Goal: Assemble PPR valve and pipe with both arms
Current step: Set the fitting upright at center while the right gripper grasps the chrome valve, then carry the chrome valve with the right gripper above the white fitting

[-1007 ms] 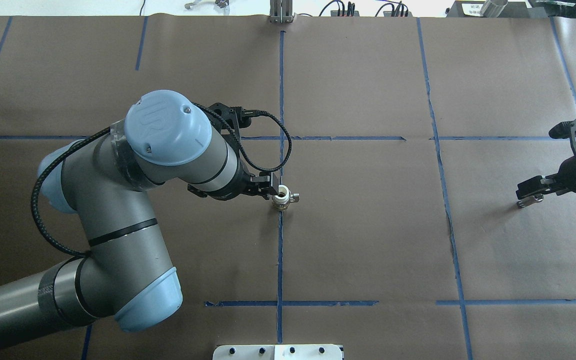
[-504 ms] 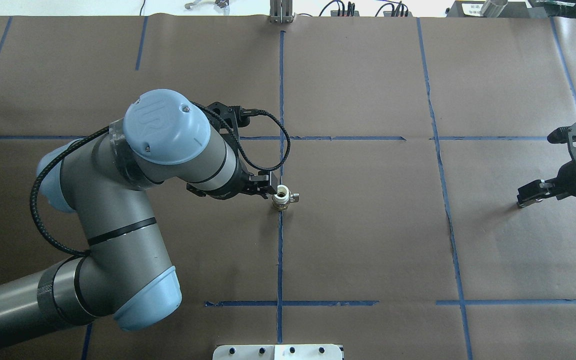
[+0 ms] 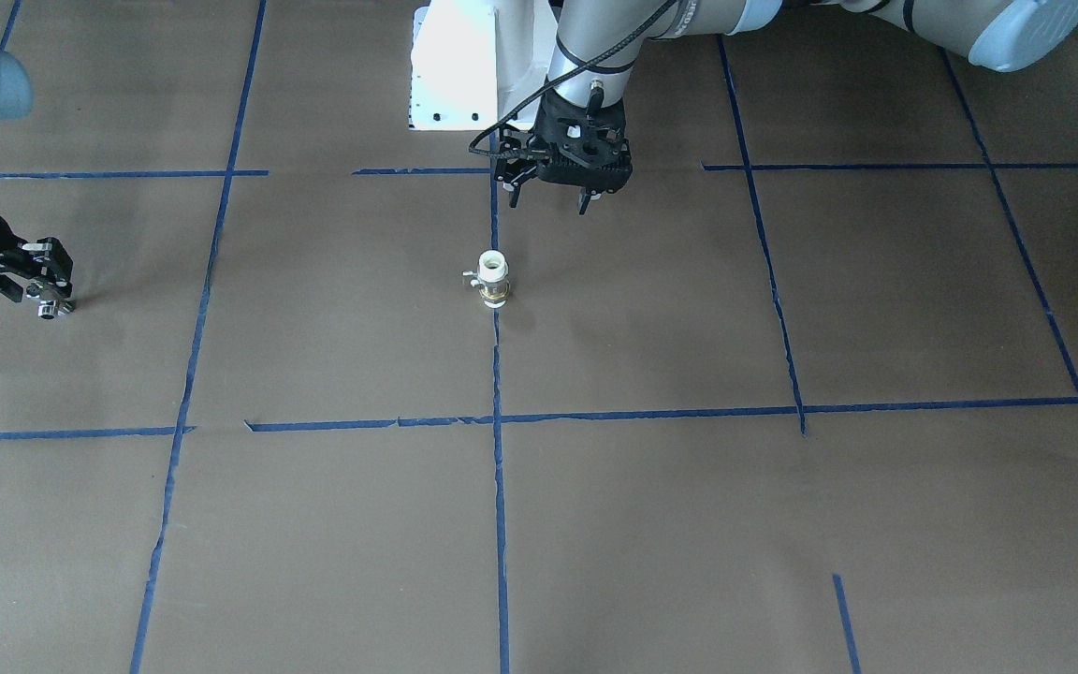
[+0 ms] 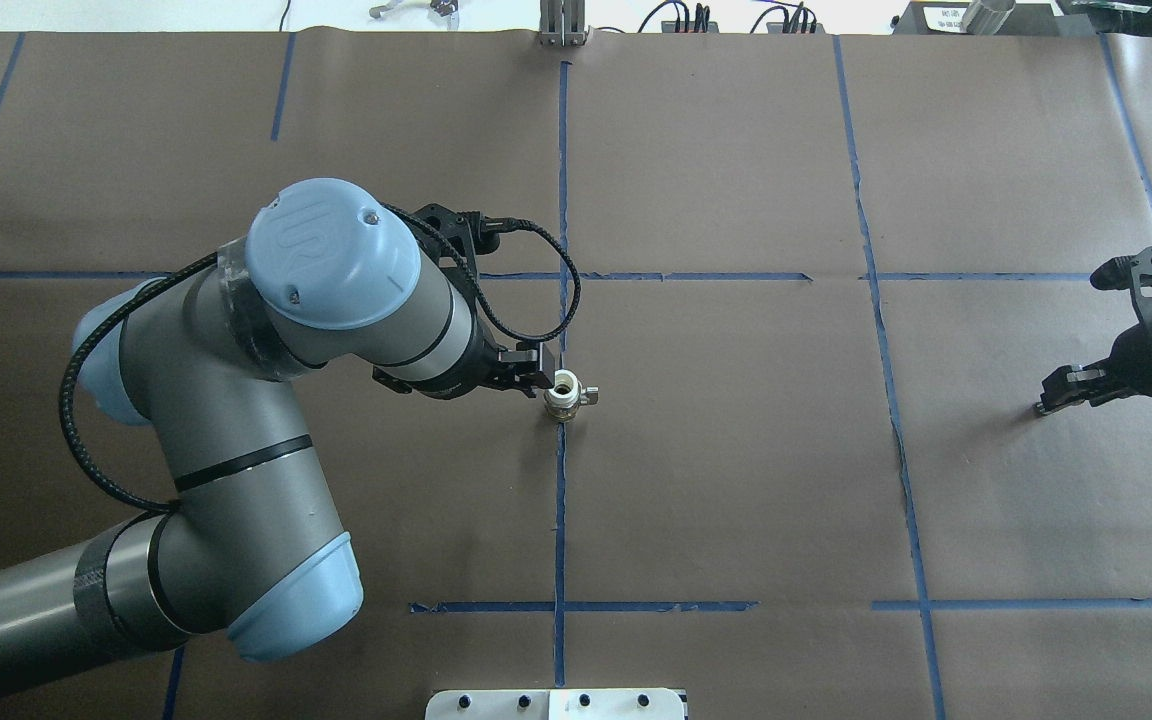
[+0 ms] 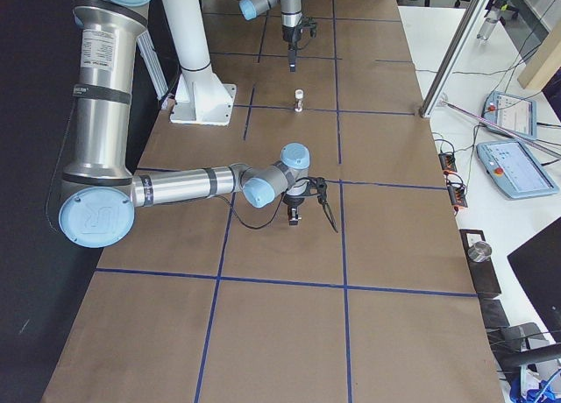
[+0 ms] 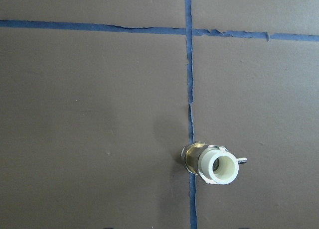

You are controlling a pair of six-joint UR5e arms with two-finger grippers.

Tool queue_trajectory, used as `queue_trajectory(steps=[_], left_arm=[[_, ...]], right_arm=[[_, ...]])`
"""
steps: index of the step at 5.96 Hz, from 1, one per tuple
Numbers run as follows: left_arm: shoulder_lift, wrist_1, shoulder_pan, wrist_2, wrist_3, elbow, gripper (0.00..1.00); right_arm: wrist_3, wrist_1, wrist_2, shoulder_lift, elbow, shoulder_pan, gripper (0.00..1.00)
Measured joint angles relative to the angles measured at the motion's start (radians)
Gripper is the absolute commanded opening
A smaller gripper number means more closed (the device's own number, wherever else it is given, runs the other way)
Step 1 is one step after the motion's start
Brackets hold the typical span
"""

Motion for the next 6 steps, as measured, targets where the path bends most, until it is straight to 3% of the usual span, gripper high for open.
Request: queue_trajectory(steps=[2,3,4,6], left_arm=[[0.001,0.000,-0.002,0.000,0.001,-0.008,0.87],[0.013,0.000,-0.004,0.000,0.001,-0.034,0.87],[0.047,0.000,-0.005,-0.001,0.001,-0.081,0.87],[0.135,0.000,-0.009,-0.001,0.001,-0.186,0.87]], right_arm=[[0.004,-0.003,0.005,0.000,0.038,0.001,0.00],[0.028,-0.012,0.011,0.002,0.102,0.000,0.00],[0.139,-0.022,0.022,0.038,0.167,-0.019,0.00],[0.492,-0.035,0.027,0.225,0.220,-0.117,0.00]])
